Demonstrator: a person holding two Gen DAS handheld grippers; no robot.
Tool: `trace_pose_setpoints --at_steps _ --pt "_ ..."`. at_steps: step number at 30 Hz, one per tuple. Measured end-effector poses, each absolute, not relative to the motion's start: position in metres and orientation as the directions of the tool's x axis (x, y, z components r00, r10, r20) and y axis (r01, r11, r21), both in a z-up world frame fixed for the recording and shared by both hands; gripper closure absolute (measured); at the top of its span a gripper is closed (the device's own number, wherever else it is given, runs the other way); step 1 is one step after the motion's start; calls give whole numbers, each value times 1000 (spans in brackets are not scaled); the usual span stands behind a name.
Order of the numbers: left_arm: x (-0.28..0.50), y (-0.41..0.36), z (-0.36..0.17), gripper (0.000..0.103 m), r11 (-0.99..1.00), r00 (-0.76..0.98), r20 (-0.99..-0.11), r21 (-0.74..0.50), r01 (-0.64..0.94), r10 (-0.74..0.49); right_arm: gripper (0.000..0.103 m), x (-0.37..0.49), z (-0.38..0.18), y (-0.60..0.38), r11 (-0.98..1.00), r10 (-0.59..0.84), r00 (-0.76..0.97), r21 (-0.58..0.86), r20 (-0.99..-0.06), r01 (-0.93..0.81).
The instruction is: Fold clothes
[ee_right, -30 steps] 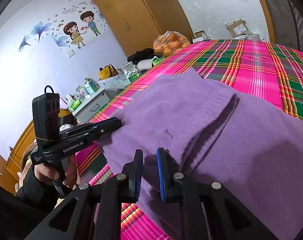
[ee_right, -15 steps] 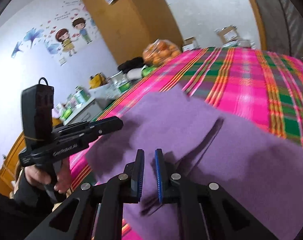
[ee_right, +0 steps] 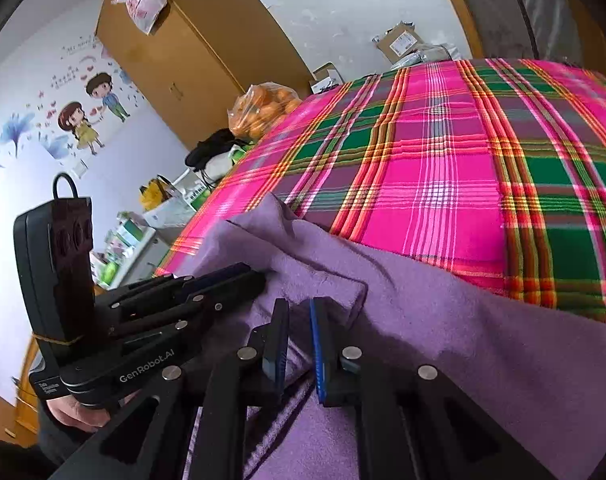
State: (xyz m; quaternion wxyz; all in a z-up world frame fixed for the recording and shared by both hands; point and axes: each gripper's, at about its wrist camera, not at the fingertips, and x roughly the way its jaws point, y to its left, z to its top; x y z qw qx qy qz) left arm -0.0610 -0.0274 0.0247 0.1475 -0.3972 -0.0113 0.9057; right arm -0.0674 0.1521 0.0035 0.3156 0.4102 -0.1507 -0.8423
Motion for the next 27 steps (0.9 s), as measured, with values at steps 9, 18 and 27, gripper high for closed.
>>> trace_pose_setpoints --at_steps 9,18,27 --pt "-39 -70 21 88 -967 -668 -698 -194 -168 256 84 -74 -2 160 -714 -699 -440 582 -564 388" --pt "5 -105 20 87 -969 -718 -655 -215 -119 234 79 -41 16 145 -706 -706 -443 501 -552 501" --pt "7 -115 18 87 -964 -713 -656 -238 -116 247 74 -20 17 126 -737 -656 -433 399 -619 546"
